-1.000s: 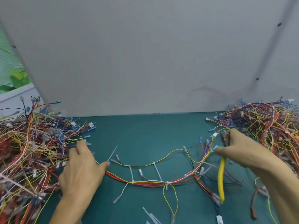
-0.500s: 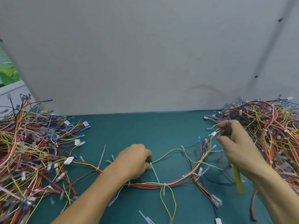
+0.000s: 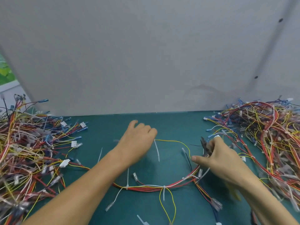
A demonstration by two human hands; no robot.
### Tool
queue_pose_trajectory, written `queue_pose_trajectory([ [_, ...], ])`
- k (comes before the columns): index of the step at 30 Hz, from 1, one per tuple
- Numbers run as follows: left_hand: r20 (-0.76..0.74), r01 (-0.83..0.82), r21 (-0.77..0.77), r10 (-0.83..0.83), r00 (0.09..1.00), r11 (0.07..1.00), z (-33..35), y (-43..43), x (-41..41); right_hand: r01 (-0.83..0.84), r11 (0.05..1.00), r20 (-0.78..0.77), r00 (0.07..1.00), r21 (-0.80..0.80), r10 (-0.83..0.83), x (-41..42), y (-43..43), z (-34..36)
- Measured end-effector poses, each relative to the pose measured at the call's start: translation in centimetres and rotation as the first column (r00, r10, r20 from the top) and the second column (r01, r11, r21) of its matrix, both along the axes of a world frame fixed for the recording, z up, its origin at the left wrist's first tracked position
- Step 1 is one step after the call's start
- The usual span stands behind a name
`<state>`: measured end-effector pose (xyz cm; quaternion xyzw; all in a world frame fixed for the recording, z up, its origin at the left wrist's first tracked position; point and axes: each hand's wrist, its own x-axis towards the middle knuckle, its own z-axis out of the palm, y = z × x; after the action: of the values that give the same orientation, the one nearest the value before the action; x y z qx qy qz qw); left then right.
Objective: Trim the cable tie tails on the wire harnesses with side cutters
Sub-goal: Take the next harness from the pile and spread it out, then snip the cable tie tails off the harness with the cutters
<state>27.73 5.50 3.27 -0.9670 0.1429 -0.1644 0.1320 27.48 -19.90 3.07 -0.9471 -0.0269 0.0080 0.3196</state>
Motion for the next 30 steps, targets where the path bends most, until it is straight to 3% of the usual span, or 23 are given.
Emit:
queue_pose_trajectory([
  [2,-0.003,-0.023,0.027,0.023,1.000,0.999,0.1,0.0,0.9,-0.082,0.996,-0.049,0.995,0.017,0.083,0.2,-0.7,0.2],
  [5,-0.155,-0.085,-0.031,0.079,0.985,0.996,0.2,-0.5,0.9,-0.171,0.976,-0.101,0.977,0.134,0.185,0.3,-1.5,0.5],
  [8,-0.130,-0.018,-0.299,-0.022,0.991,0.954,0.7,-2.6,-1.0,-0.151,0.964,-0.086,0.981,0.220,0.173,0.7,-2.2,0.5],
  [11,-0.030,0.174,-0.580,-0.234,0.972,0.796,1.0,-5.7,-4.3,-0.098,0.941,-0.057,0.991,0.325,0.122,1.2,-2.5,0.2],
  [13,-0.057,0.217,-0.664,-0.337,0.940,0.715,0.8,-7.6,-6.0,-0.075,0.921,-0.051,0.994,0.381,0.101,1.5,-2.7,0.0],
  [15,-0.142,0.179,-0.696,-0.378,0.915,0.695,0.1,-8.9,-6.5,-0.068,0.905,-0.039,0.995,0.420,0.092,1.5,-2.8,0.0],
  [20,-0.316,0.071,-0.640,-0.346,0.883,0.765,-2.5,-9.7,-6.0,-0.088,0.891,-0.017,0.994,0.446,0.107,1.7,-3.4,-0.1],
  [25,-0.297,-0.104,-0.860,-0.326,0.898,0.499,-3.2,-9.2,-5.8,-0.133,0.900,-0.021,0.988,0.416,0.155,1.7,-3.5,-0.2],
  [30,-0.298,-0.155,-0.880,-0.269,0.916,0.450,-2.9,-9.4,-4.4,-0.107,0.935,-0.005,0.993,0.338,0.115,1.6,-3.1,-0.1],
])
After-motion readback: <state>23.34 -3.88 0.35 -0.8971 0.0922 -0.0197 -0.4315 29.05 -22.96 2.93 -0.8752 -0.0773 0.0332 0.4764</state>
